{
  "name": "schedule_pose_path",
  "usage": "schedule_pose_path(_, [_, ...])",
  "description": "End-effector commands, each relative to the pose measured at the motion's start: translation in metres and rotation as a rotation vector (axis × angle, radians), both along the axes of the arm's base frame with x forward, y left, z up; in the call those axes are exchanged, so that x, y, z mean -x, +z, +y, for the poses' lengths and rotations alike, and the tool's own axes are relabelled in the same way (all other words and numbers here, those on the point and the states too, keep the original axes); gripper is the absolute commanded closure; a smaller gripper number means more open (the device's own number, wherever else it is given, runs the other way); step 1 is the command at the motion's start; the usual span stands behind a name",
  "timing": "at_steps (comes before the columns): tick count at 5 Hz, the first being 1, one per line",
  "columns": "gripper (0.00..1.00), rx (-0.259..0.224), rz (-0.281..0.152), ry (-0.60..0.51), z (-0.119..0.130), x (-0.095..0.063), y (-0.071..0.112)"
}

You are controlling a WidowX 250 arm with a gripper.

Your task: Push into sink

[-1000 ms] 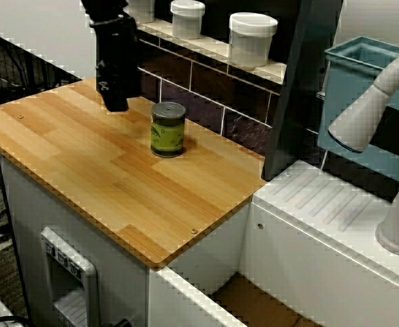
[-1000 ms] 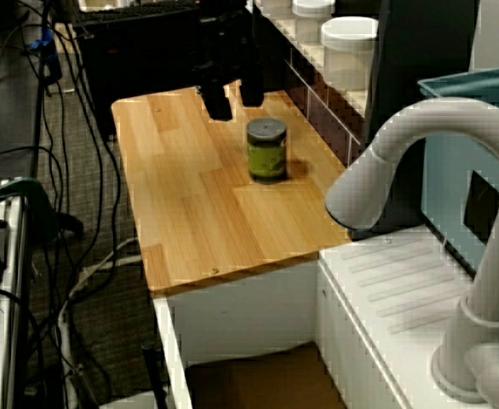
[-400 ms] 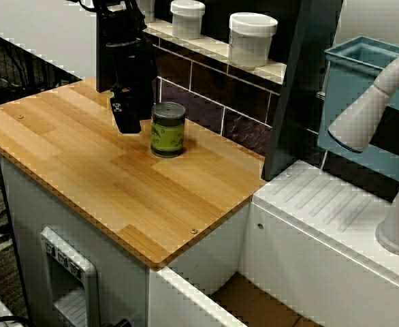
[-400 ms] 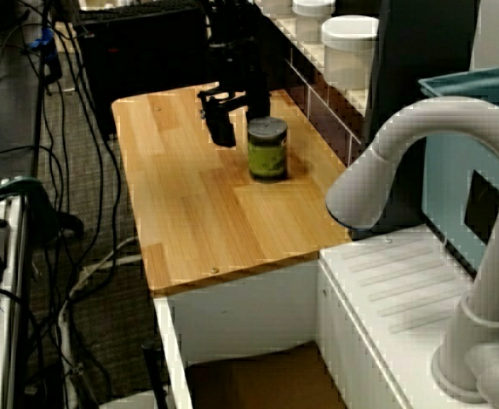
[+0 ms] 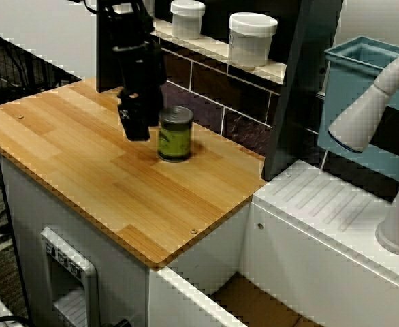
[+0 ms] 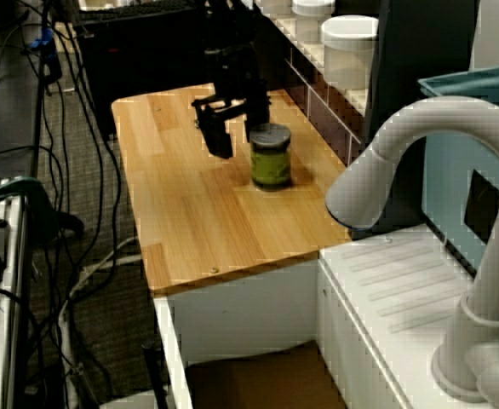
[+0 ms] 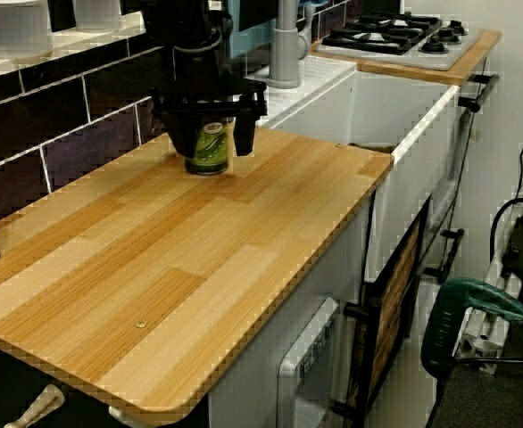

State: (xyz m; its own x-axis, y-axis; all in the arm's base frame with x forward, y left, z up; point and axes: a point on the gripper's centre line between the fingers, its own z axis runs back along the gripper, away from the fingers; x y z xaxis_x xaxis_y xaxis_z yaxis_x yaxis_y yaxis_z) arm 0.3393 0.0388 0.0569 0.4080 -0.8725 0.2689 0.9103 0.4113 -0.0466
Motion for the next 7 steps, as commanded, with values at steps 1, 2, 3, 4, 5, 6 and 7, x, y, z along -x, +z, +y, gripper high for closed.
schedule_pose_path(1, [0.0, 0.013, -0.055, -0.043, -0.03, -0.001, 0.015])
schedule_pose_path(2, [0.0, 0.024, -0.049, -0.048, -0.033, 0.0, 0.016])
schedule_pose_path(3, [0.0, 0.015, -0.046, -0.011, -0.026, 0.004, 0.021])
schedule_pose_path(4, [0.0, 0.024, -0.064, 0.015, -0.016, 0.009, 0.032])
schedule_pose_path(5, [0.0, 0.026, -0.073, 0.012, -0.012, 0.012, 0.04])
schedule_pose_path(6, [0.0, 0.032, -0.071, 0.019, -0.006, 0.003, 0.04])
schedule_pose_path(7, [0.0, 0.023, -0.058, 0.029, -0.003, -0.012, 0.033])
